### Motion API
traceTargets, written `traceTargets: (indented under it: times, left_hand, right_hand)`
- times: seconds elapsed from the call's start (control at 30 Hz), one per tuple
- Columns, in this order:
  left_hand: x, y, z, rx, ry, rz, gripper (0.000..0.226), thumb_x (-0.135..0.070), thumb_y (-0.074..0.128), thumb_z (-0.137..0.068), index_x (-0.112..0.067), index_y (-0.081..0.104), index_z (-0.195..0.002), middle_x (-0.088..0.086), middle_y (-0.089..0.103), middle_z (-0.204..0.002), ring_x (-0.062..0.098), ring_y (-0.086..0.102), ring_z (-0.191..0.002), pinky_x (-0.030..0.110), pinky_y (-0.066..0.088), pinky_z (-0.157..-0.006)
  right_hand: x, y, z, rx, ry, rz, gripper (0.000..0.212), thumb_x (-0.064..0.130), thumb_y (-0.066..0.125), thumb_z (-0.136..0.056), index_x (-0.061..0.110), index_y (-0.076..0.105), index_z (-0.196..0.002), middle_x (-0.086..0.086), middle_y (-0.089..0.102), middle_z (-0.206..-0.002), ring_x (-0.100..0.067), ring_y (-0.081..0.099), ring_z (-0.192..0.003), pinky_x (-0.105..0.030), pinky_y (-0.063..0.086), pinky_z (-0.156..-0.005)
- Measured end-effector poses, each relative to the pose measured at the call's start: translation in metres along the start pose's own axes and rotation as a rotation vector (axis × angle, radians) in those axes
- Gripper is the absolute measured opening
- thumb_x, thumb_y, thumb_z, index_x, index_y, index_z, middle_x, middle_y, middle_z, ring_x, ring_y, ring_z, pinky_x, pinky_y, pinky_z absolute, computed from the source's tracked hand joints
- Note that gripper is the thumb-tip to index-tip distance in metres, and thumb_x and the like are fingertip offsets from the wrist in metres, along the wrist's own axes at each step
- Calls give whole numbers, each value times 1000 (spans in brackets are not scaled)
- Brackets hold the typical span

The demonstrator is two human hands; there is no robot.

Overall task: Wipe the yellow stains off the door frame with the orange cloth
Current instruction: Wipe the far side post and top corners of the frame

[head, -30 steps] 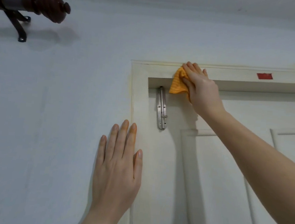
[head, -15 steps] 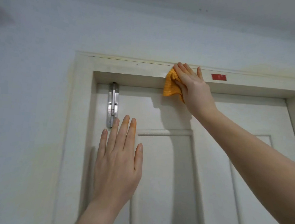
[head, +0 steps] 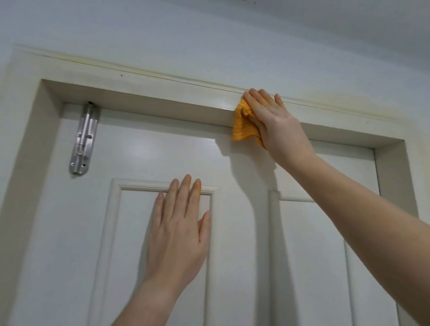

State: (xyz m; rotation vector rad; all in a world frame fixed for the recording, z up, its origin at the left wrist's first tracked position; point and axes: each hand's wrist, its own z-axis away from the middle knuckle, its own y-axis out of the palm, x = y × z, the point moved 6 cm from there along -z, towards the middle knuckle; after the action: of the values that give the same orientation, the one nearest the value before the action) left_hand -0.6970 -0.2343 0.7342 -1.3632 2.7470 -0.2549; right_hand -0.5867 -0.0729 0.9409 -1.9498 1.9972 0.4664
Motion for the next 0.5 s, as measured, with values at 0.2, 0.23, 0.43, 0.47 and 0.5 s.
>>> traceTargets:
  times: [0.2,0.23,0.43,0.47,0.5]
  left_hand:
    - [-30,23,-1,-26,-17,-17,68,-49,20,-114,-21,12,-176,3,8,-184,23,0,-171,50,13,-138]
    - [-35,26,-2,-30,-11,-23,68,-49,21,-114,-20,13,-176,4,8,-184,25,1,-171,51,13,-138]
    - [-72,49,-7,-25,36,-58,68,-48,25,-115,-18,15,-175,6,9,-184,28,1,-171,54,15,-138]
    - [-78,52,-8,-25,39,-65,68,-48,24,-115,-18,15,-175,6,10,-184,28,2,-171,54,15,-137]
    - [-81,52,-10,-27,33,-76,68,-49,23,-115,-18,15,-175,7,11,-184,27,3,-171,54,14,-138]
  right_hand:
    - [-43,-11,24,-54,29,-45,44,18,47,-110,10,47,-154,-11,46,-158,-30,39,-150,-42,26,-126]
    - [-51,-13,29,-63,41,-48,44,18,47,-110,10,48,-153,-11,46,-158,-29,39,-150,-42,26,-126]
    - [-96,-25,57,-93,121,-49,43,18,46,-111,13,48,-153,-9,45,-160,-24,37,-151,-39,24,-127]
    - [-103,-27,61,-97,133,-44,42,19,46,-111,14,48,-153,-8,45,-160,-23,37,-152,-38,24,-127]
    - [-107,-29,63,-101,141,-42,42,19,46,-111,15,48,-153,-8,45,-160,-22,37,-152,-37,24,-127]
